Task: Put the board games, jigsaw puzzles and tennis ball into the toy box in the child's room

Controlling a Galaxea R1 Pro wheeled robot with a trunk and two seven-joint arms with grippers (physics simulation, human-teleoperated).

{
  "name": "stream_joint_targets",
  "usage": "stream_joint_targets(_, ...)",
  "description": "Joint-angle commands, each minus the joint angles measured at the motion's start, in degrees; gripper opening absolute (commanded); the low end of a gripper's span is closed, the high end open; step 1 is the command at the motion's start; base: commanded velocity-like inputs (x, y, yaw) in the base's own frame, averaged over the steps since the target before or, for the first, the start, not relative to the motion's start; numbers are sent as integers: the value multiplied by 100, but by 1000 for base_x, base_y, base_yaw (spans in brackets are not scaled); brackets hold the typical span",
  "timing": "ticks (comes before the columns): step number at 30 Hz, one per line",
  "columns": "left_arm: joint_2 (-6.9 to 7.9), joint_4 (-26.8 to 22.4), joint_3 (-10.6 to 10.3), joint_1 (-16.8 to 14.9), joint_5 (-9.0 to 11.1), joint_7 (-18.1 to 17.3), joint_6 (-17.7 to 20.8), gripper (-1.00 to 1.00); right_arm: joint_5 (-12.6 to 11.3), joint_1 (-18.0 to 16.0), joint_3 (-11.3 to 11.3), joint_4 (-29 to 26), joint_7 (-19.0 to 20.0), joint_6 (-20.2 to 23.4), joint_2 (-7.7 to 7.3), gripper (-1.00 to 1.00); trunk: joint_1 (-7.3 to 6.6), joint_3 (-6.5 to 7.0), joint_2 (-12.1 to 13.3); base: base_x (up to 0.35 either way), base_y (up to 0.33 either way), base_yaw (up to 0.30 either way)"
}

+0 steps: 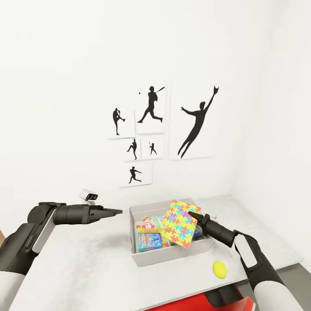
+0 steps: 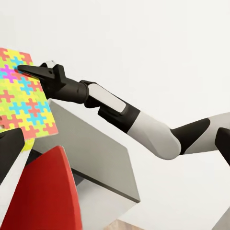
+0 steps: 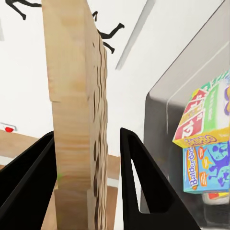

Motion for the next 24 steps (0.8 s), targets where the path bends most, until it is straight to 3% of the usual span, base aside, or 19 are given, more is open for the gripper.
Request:
stream_joint_targets(1, 5, 3, -11, -3, 14, -15, 59, 100, -2, -3, -12, 2, 17, 30, 1, -100, 4, -2, -4, 171, 4, 1)
stream_joint_targets(24, 11, 0, -12, -1, 17, -15, 56, 100, -2, -2, -12, 2, 19, 22, -1, -100, 4, -2, -4, 53, 0, 0)
